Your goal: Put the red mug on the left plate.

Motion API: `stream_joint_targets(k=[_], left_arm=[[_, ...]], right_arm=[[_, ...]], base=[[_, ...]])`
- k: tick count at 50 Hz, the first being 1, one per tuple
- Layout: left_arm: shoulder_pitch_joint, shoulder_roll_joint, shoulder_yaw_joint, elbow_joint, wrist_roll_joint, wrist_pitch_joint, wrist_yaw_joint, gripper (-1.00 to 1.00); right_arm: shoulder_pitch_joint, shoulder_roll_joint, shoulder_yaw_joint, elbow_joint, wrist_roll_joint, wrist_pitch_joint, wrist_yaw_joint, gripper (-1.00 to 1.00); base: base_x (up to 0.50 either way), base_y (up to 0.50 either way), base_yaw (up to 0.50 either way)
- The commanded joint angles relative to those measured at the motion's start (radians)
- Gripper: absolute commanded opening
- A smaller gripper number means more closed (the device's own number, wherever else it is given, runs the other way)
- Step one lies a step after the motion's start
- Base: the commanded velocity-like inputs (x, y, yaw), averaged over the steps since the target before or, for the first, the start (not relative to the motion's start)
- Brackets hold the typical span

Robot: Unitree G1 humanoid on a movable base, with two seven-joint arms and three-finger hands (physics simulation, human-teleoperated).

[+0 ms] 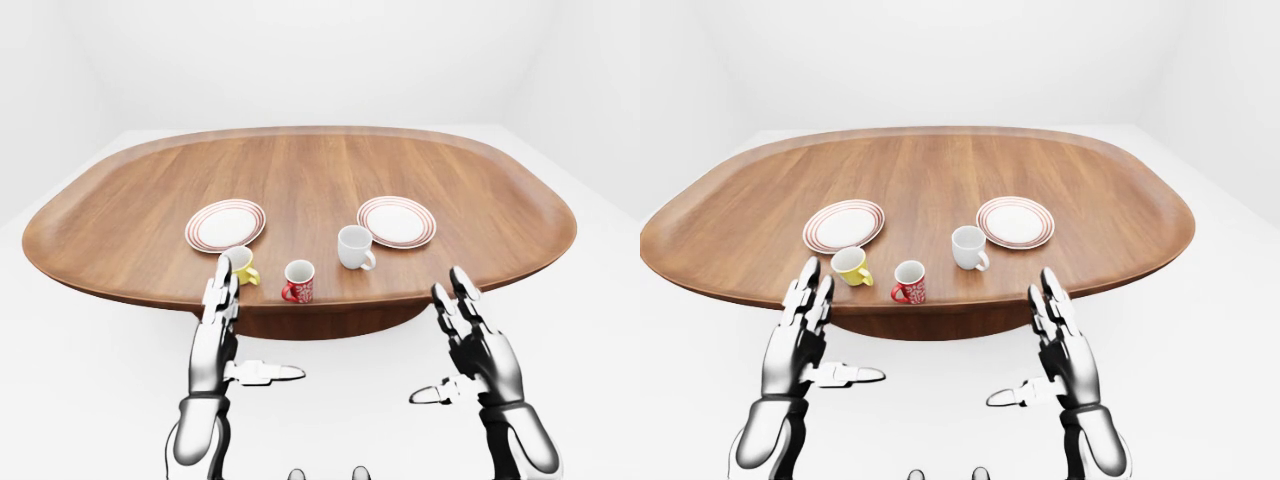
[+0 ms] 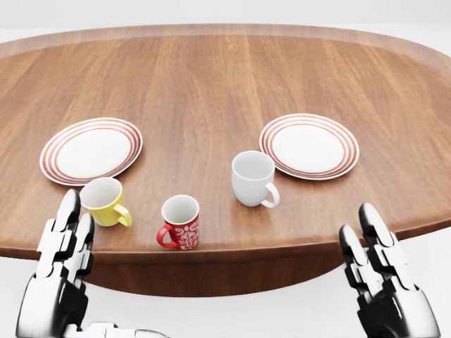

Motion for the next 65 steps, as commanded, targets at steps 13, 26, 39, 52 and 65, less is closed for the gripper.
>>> stream_joint_targets(k=[13, 26, 39, 52, 65], left_arm=[[0.084, -0.006, -0.007, -0.103, -0.017, -0.053, 0.01, 1.0], [0.084, -0.003, -0.007, -0.102, -0.019, -0.053, 0.01, 1.0], [0.084, -0.001, -0.008, -0.102, -0.018, -0.053, 0.004, 1.0], [0.085, -0.003, 0.002, -0.1, -0.025, -0.053, 0.0, 1.0], [0.089, -0.005, -0.002, -0.103, -0.02, -0.053, -0.001, 1.0]], right_arm=[[0.107, 0.063, -0.068, -0.089, 0.03, 0.0, 0.109, 1.0], [0.105, 0.066, -0.07, -0.088, 0.021, 0.0, 0.101, 1.0], [0.109, 0.065, -0.079, -0.089, 0.017, 0.0, 0.113, 1.0], [0.113, 0.072, -0.084, -0.101, 0.019, 0.0, 0.117, 1.0], [0.11, 0.073, -0.084, -0.1, 0.016, 0.0, 0.119, 1.0]], base=[[0.0, 0.0, 0.0], [0.0, 0.0, 0.0], [0.18, 0.48, 0.0], [0.19, 0.5, 0.0], [0.19, 0.5, 0.0]])
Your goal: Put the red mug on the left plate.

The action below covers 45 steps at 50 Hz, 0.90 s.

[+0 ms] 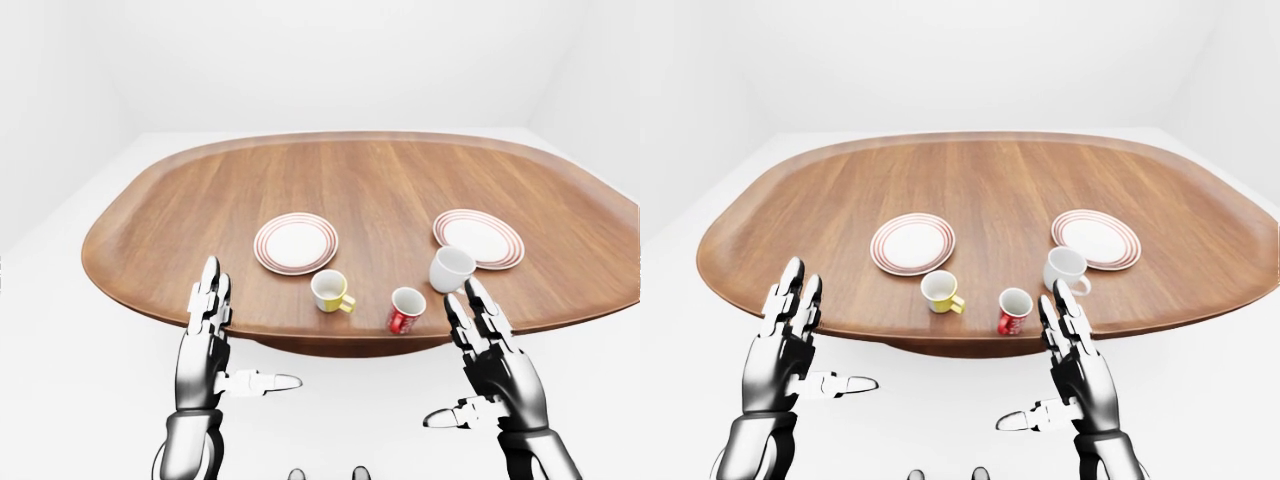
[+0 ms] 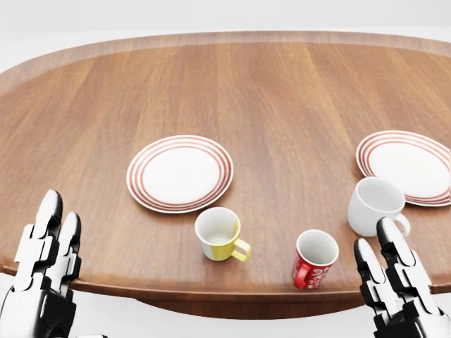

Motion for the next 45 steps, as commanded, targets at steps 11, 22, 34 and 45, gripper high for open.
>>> stream_joint_targets(k=[11, 22, 34, 45], left_arm=[[0.008, 0.0, -0.005, -0.003, 0.001, 0.0, -0.003, 1.0], [0.009, 0.002, -0.005, -0.004, -0.001, 0.0, -0.002, 1.0], [0.007, 0.004, -0.007, 0.001, -0.008, 0.0, -0.007, 1.0], [0.01, 0.004, -0.009, -0.003, -0.007, 0.0, -0.007, 1.0]], right_arm=[[0.0, 0.001, 0.0, 0.0, 0.0, 0.0, 0.004, 1.0], [-0.001, 0.0, 0.0, 0.0, 0.002, 0.0, 0.003, 1.0], [-0.009, -0.003, 0.0, 0.005, 0.006, 0.0, -0.003, 1.0], [-0.012, -0.004, 0.009, 0.015, -0.029, 0.0, -0.009, 1.0]], base=[[0.19, 0.5, 0.0], [0.19, 0.5, 0.0], [0.08, 0.21, 0.0], [0.08, 0.04, 0.0]])
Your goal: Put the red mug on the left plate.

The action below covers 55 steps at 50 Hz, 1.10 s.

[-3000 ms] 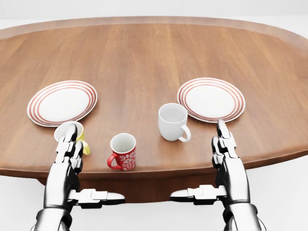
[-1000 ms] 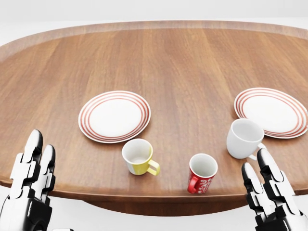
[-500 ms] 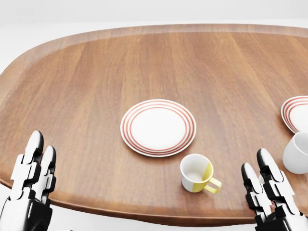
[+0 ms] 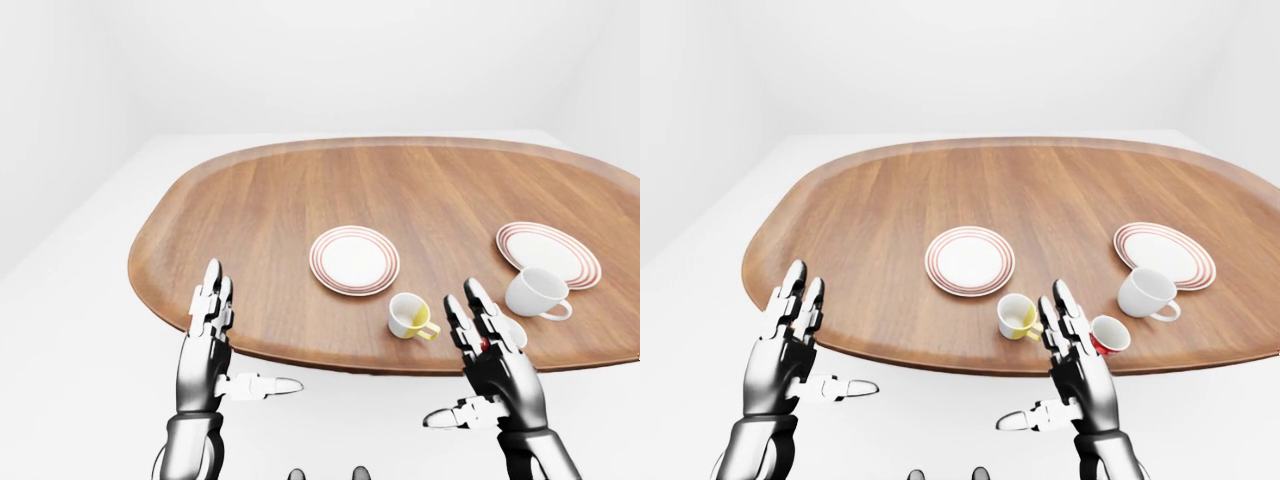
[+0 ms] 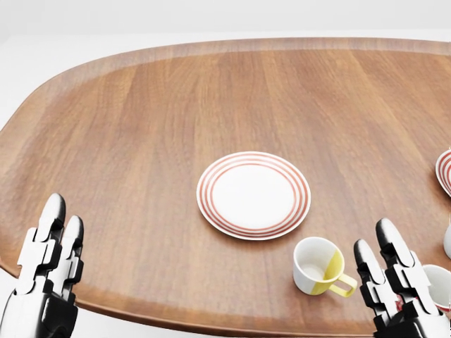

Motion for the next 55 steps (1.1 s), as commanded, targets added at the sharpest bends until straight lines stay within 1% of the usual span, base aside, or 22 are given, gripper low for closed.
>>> stream_joint_targets(k=[1, 10, 43, 55], left_arm=[[-0.004, 0.0, -0.001, -0.001, -0.002, 0.0, -0.001, 1.0], [-0.003, 0.0, -0.001, 0.0, -0.003, 0.0, -0.002, 1.0], [0.009, 0.003, -0.007, -0.008, -0.003, 0.0, 0.0, 1.0], [0.005, 0.003, -0.007, -0.005, -0.003, 0.0, 0.0, 1.0]], right_arm=[[-0.009, -0.002, 0.012, 0.008, -0.024, 0.0, -0.008, 1.0], [-0.014, -0.009, 0.017, 0.016, -0.031, 0.0, -0.019, 1.0], [-0.006, -0.011, 0.018, 0.006, -0.008, 0.0, -0.002, 1.0], [0.005, -0.009, 0.013, -0.013, 0.033, 0.0, 0.038, 1.0]], base=[[0.5, 0.23, 0.0], [0.5, 0.2, 0.0], [0.5, 0.19, 0.0], [0.5, -0.01, 0.0]])
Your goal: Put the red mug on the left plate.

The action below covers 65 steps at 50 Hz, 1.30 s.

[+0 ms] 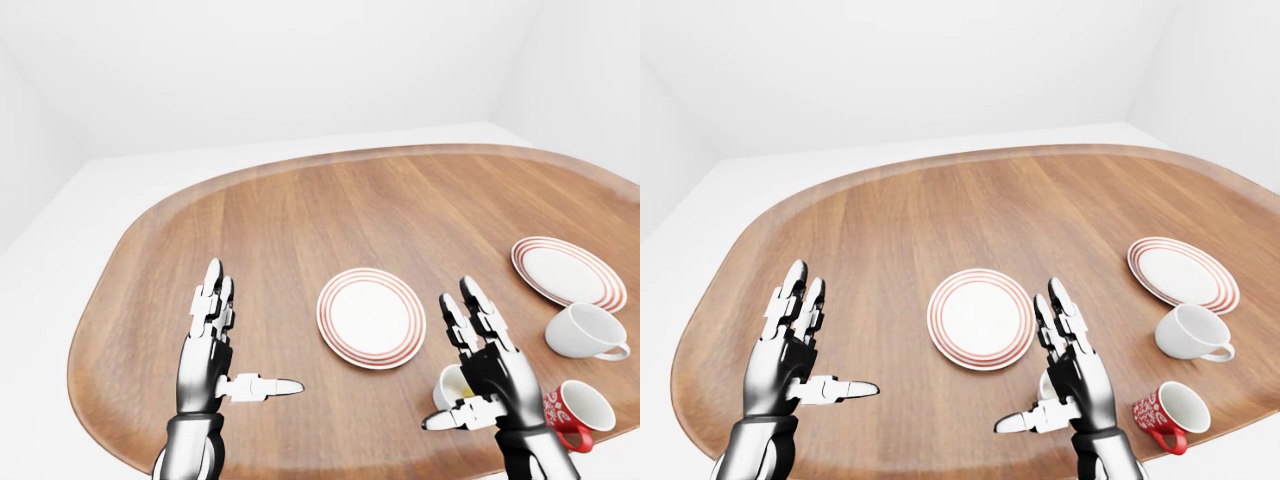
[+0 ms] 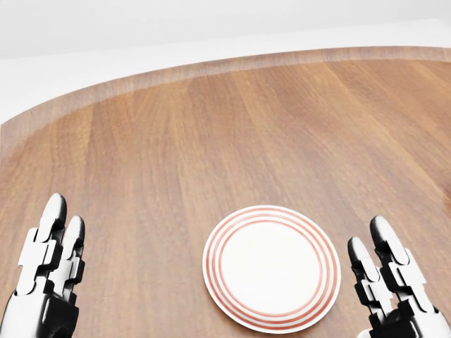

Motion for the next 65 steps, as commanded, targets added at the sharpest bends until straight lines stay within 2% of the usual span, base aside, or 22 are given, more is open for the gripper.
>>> stream_joint_targets(k=[1, 24, 26, 29, 30, 33, 34, 35, 36, 38, 39, 40, 41, 43, 45, 46, 48, 50, 54, 59, 65], left_arm=[[-0.001, 0.0, -0.001, 0.002, 0.0, 0.0, 0.0, 1.0], [-0.005, 0.0, 0.004, -0.003, -0.001, 0.0, -0.001, 1.0], [-0.026, 0.0, 0.012, -0.007, -0.002, 0.004, -0.001, 1.0], [-0.056, -0.004, 0.024, -0.002, -0.004, 0.031, -0.003, 1.0], [-0.069, -0.005, 0.031, 0.009, -0.008, 0.033, -0.006, 1.0], [-0.078, -0.009, 0.034, 0.015, -0.005, 0.034, -0.01, 1.0], [-0.085, -0.01, 0.033, 0.016, -0.001, 0.037, -0.009, 1.0], [-0.088, -0.011, 0.033, 0.017, 0.001, 0.039, -0.008, 1.0], [-0.095, -0.012, 0.034, 0.022, 0.0, 0.041, -0.006, 1.0], [-0.104, -0.012, 0.04, 0.031, -0.004, 0.043, -0.007, 1.0], [-0.107, -0.012, 0.042, 0.033, -0.004, 0.044, -0.008, 1.0], [-0.112, -0.012, 0.043, 0.034, -0.004, 0.045, -0.008, 1.0], [-0.114, -0.012, 0.043, 0.034, -0.003, 0.047, -0.009, 1.0], [-0.122, -0.013, 0.042, 0.035, 0.0, 0.054, -0.007, 1.0], [-0.127, -0.013, 0.041, 0.037, 0.003, 0.058, -0.005, 1.0], [-0.129, -0.014, 0.041, 0.037, 0.004, 0.059, -0.004, 1.0], [-0.13, -0.014, 0.041, 0.033, 0.004, 0.062, -0.003, 1.0], [-0.132, -0.013, 0.043, 0.032, 0.001, 0.065, -0.004, 1.0], [-0.14, -0.013, 0.043, 0.033, 0.003, 0.072, -0.002, 1.0], [-0.141, -0.014, 0.042, 0.032, 0.004, 0.072, 0.0, 1.0], [-0.134, -0.014, 0.038, 0.029, 0.006, 0.066, 0.003, 1.0]], right_arm=[[0.006, 0.003, -0.004, -0.011, 0.021, 0.0, 0.024, 1.0], [0.007, 0.012, -0.01, -0.007, 0.013, 0.0, 0.007, 1.0], [-0.018, 0.008, -0.026, 0.037, -0.062, 0.0, -0.056, 1.0], [-0.075, 0.005, -0.038, 0.154, -0.315, 0.0, -0.263, 1.0], [-0.062, 0.006, -0.025, 0.162, -0.402, 0.0, -0.321, 1.0], [-0.046, -0.001, 0.005, 0.163, -0.491, 0.0, -0.375, 1.0], [-0.051, -0.007, 0.027, 0.19, -0.622, 0.0, -0.443, 1.0], [-0.054, -0.013, 0.041, 0.204, -0.681, 0.0, -0.485, 1.0], [-0.071, -0.016, 0.064, 0.242, -0.824, 0.0, -0.584, 1.0], [-0.091, -0.034, 0.099, 0.288, -0.921, 0.0, -0.686, 1.0], [-0.207, -0.108, -0.046, -0.269, -0.825, 0.175, -0.217, 1.0], [-0.433, -0.233, -0.13, -0.411, -0.913, 0.175, 0.032, 1.0], [-0.473, -0.271, -0.136, -0.419, -0.947, 0.175, 0.064, 1.0], [-0.464, -0.275, -0.127, -0.39, -0.996, 0.175, 0.031, 1.0], [-0.522, -0.333, -0.071, -0.413, -1.194, 0.175, 0.136, 1.0], [-0.529, -0.329, -0.07, -0.408, -1.229, 0.175, 0.139, 1.0], [-0.614, -0.394, -0.111, -0.407, -1.318, 0.175, 0.139, 1.0], [-0.647, -0.404, -0.127, -0.409, -1.361, 0.175, 0.139, 1.0], [-0.67, -0.431, -0.167, -0.423, -1.396, 0.175, 0.139, 1.0], [-0.639, -0.462, -0.262, -0.44, -1.361, 0.175, 0.139, 1.0], [-0.459, -0.441, -0.4, -0.295, -1.311, 0.175, 0.139, 1.0]], base=[[0.49, -0.09, 0.0], [0.47, -0.08, 0.0], [0.0, 0.0, 0.0], [0.0, 0.0, 0.0], [0.0, 0.0, 0.0], [0.0, 0.0, 0.0], [0.0, 0.0, 0.0], [0.0, 0.0, 0.0], [0.0, 0.0, 0.0], [0.0, 0.0, 0.0], [0.0, 0.0, 0.0], [0.0, 0.0, 0.0], [0.0, 0.0, 0.0], [0.0, 0.0, 0.0], [0.0, 0.0, 0.0], [0.0, 0.0, 0.0], [0.0, 0.0, 0.0], [0.0, 0.0, 0.0], [0.0, 0.0, 0.0], [0.0, 0.0, 0.0], [0.0, 0.0, 0.0]])
